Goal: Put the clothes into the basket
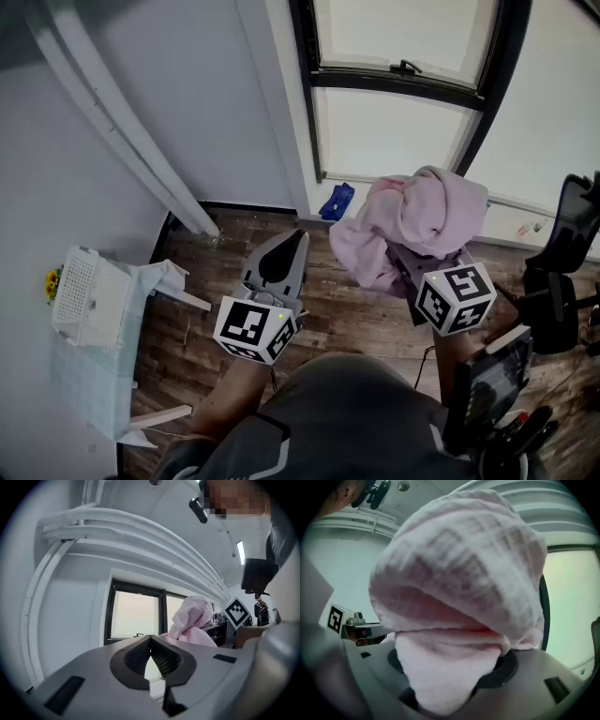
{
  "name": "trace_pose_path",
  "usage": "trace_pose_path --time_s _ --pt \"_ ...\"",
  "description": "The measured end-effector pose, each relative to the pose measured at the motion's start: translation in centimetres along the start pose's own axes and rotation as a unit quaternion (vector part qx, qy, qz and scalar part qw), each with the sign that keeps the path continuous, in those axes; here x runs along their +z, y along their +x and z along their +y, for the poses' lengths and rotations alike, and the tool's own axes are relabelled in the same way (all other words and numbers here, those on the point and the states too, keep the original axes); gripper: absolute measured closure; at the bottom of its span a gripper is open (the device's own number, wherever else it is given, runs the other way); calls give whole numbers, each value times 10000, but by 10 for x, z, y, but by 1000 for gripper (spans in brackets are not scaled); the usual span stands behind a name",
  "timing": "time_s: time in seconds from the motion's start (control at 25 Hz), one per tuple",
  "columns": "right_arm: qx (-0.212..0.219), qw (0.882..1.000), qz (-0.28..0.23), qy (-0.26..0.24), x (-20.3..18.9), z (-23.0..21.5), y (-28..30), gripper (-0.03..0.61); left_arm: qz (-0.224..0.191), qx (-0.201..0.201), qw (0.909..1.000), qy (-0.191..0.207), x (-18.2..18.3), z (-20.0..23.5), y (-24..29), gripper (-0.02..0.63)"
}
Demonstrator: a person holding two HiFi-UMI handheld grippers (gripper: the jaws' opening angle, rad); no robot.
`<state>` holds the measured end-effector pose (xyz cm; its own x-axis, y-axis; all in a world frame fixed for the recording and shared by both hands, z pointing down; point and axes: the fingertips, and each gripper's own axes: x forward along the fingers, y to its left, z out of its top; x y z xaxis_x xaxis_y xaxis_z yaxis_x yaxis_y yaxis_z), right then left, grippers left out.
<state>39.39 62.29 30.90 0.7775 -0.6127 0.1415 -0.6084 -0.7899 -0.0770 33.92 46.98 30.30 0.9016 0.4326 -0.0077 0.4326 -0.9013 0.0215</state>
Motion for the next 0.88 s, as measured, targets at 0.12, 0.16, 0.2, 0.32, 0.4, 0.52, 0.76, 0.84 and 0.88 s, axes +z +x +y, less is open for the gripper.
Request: trace_pose_path --time_s 0.12,0.16,0.2,0.32,0.4,0.52,0.76,0.84,0.88 --pt "27 10000 -25 -9 1 0 2 249 3 131 9998 -134 -2 8 -3 606" --pt "38 10000 -30 -19 1 1 2 249 10 173 9997 -154 -2 11 -4 606" --pt "48 10000 -28 -33 1 1 3 249 15 196 9997 -160 -3 12 -4 606" --pt "54 10000 -2 -58 0 0 3 249 0 145 9998 -138 -3 10 -3 606" --pt "49 10000 1 -53 0 -1 4 249 -16 131 9998 -140 -3 11 -2 606" --pt "53 10000 -27 -23 -1 -1 4 249 0 153 9997 -170 -5 12 -4 606" --pt "209 9997 -48 -135 1 2 11 249 53 218 9996 -192 -8 14 -6 605" --pt "340 9994 -52 -105 3 9 16 249 52 294 9993 -227 -7 18 -9 606" --pt "393 9992 -57 -99 5 12 18 249 23 356 9990 -271 -6 22 -13 606"
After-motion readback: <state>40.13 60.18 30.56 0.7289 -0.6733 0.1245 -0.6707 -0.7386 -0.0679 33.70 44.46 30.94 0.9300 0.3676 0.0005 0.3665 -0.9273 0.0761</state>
